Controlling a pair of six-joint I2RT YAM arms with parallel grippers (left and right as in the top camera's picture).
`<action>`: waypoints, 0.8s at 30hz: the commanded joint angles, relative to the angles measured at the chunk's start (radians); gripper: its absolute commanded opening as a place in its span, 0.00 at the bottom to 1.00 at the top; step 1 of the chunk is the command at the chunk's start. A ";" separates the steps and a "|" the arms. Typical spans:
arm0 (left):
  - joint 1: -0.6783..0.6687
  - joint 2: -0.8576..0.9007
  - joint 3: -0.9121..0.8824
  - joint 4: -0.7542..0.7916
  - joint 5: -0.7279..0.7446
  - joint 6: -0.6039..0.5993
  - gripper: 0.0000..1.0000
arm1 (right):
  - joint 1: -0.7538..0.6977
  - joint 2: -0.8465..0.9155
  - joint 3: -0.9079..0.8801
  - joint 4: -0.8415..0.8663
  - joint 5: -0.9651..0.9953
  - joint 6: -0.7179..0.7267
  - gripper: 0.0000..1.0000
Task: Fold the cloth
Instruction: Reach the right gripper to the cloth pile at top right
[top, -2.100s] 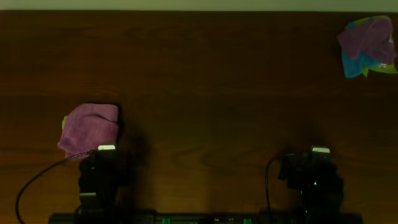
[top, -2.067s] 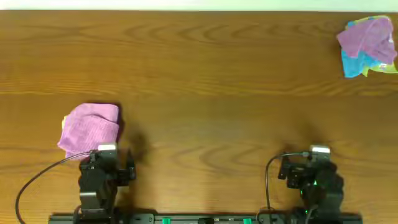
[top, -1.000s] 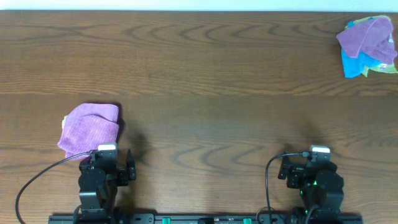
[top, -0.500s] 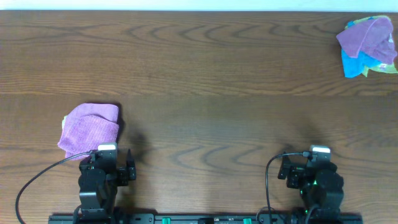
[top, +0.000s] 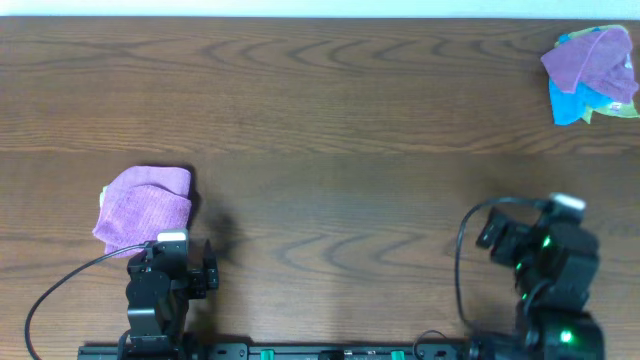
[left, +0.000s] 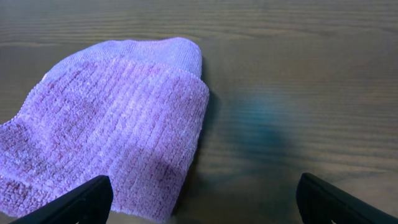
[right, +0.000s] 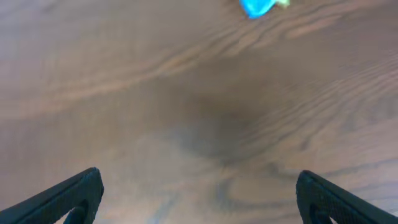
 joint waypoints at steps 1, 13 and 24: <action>0.006 -0.007 -0.010 -0.003 -0.017 0.006 0.95 | -0.029 0.116 0.106 0.010 0.014 0.050 0.99; 0.006 -0.007 -0.010 -0.003 -0.017 0.006 0.95 | -0.112 0.613 0.507 -0.042 0.027 0.083 0.99; 0.006 -0.007 -0.010 -0.003 -0.017 0.006 0.95 | -0.241 0.929 0.827 -0.052 -0.006 0.090 0.99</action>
